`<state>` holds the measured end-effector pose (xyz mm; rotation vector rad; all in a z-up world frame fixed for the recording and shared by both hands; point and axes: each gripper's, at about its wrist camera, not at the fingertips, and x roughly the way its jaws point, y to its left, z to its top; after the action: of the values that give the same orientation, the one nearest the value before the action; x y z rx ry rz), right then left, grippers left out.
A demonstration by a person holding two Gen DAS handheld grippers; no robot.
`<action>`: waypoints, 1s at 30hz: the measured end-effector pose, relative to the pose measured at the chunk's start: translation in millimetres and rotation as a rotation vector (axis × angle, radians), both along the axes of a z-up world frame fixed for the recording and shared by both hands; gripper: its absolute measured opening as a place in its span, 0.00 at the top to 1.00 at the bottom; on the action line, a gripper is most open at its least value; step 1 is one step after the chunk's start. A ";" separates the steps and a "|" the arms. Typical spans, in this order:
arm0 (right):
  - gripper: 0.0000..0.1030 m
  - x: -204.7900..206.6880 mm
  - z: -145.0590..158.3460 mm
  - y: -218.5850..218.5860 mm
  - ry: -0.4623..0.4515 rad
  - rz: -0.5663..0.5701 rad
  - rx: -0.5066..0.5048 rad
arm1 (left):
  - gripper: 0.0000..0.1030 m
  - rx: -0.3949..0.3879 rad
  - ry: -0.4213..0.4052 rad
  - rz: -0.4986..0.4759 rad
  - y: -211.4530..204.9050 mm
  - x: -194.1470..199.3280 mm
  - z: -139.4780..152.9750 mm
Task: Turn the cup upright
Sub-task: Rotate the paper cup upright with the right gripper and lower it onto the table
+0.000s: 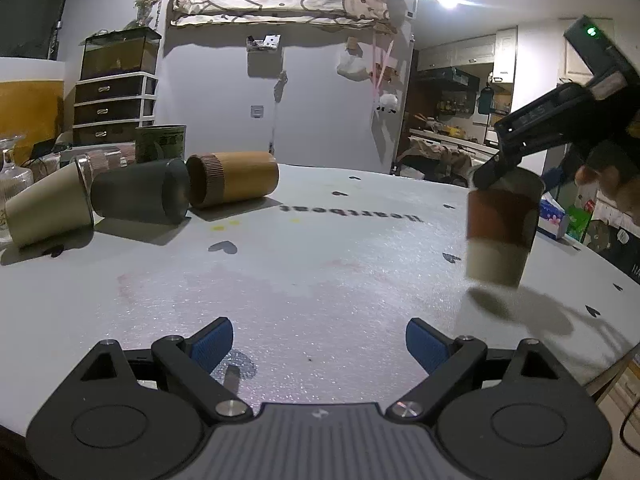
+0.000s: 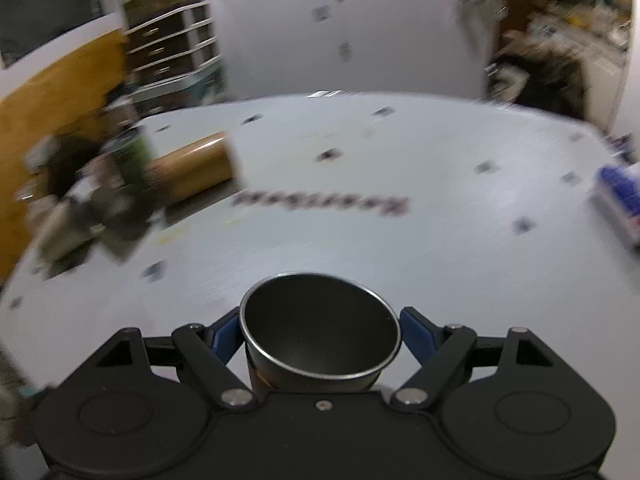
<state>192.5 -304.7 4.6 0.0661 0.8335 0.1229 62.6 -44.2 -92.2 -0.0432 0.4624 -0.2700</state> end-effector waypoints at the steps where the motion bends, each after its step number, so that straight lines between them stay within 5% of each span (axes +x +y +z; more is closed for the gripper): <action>1: 0.20 5.4 1.1 -7.6 -0.018 -0.028 -0.030 | 0.09 0.002 0.000 0.000 0.0 0.1 0.0; 11: 0.20 69.9 -4.6 -102.2 -0.182 -0.381 -0.188 | 0.09 0.008 0.011 0.006 1.4 2.4 -5.1; 18: 0.20 91.2 -35.4 -149.7 -0.255 -0.562 -0.216 | 0.09 0.023 0.015 0.005 0.5 3.5 -8.3; 30: 0.18 84.5 -42.4 -134.9 -0.268 -0.540 -0.349 | 0.09 0.025 0.011 -0.006 -3.3 3.2 -7.9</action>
<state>277.0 -439.7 -37.8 -0.0549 0.5368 -0.5119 65.9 -47.5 -100.1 -0.0188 0.4769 -0.2695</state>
